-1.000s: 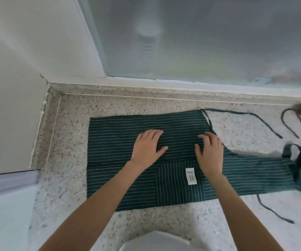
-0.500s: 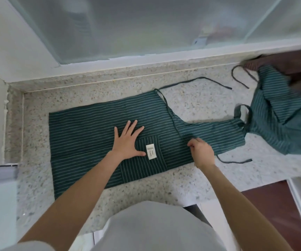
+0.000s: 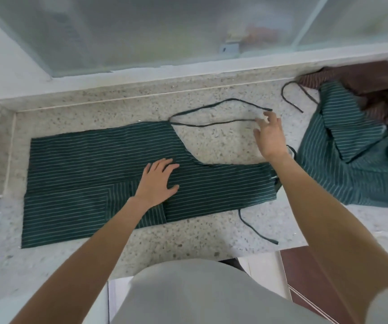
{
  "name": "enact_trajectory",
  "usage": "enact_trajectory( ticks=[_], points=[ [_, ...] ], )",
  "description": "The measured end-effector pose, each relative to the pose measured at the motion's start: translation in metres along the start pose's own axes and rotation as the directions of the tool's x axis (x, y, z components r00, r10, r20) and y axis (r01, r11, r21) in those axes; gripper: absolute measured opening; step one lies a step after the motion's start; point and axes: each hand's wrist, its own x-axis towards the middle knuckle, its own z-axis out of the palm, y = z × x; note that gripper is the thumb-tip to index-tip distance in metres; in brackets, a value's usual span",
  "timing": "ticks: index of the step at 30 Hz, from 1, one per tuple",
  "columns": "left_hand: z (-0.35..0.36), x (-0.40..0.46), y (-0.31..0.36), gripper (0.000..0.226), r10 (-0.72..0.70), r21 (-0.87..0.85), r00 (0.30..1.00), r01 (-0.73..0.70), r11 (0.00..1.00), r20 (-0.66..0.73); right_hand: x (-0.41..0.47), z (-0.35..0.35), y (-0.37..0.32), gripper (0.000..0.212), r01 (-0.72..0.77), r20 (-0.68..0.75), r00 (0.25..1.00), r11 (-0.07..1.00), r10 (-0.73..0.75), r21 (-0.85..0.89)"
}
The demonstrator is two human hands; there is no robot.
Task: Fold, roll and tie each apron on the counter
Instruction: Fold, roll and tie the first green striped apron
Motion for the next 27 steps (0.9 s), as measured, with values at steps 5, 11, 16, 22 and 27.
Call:
enact_trajectory(
  ticks=[5, 11, 16, 22, 27],
  points=[
    [0.014, 0.025, 0.069, 0.061, 0.040, -0.036, 0.999, -0.040, 0.999, 0.013, -0.052, 0.014, 0.042, 0.020, 0.167, -0.022, 0.986, 0.982, -0.165, 0.087],
    [0.032, 0.033, 0.133, 0.060, 0.135, -0.086, 0.990, -0.138, 0.987, -0.046, -0.126, 0.020, 0.078, 0.015, -0.150, -0.067, 0.984, 0.968, 0.166, 0.203],
    [0.055, 0.034, 0.185, 0.061, 0.253, -0.020, 0.965, -0.252, 0.968, 0.067, -0.141, 0.031, 0.093, 0.050, -0.209, 0.193, 0.968, 0.944, 0.162, 0.257],
    [0.075, 0.041, 0.213, 0.025, 0.216, -0.068, 0.973, -0.221, 0.973, -0.077, -0.114, 0.023, 0.111, 0.037, -0.136, 0.275, 0.958, 0.971, 0.079, 0.195],
    [0.068, 0.035, 0.197, 0.012, 0.084, -0.283, 0.979, -0.135, 0.950, -0.186, -0.093, -0.003, 0.131, 0.023, 0.097, 0.056, 0.993, 0.992, -0.102, 0.087]
  ],
)
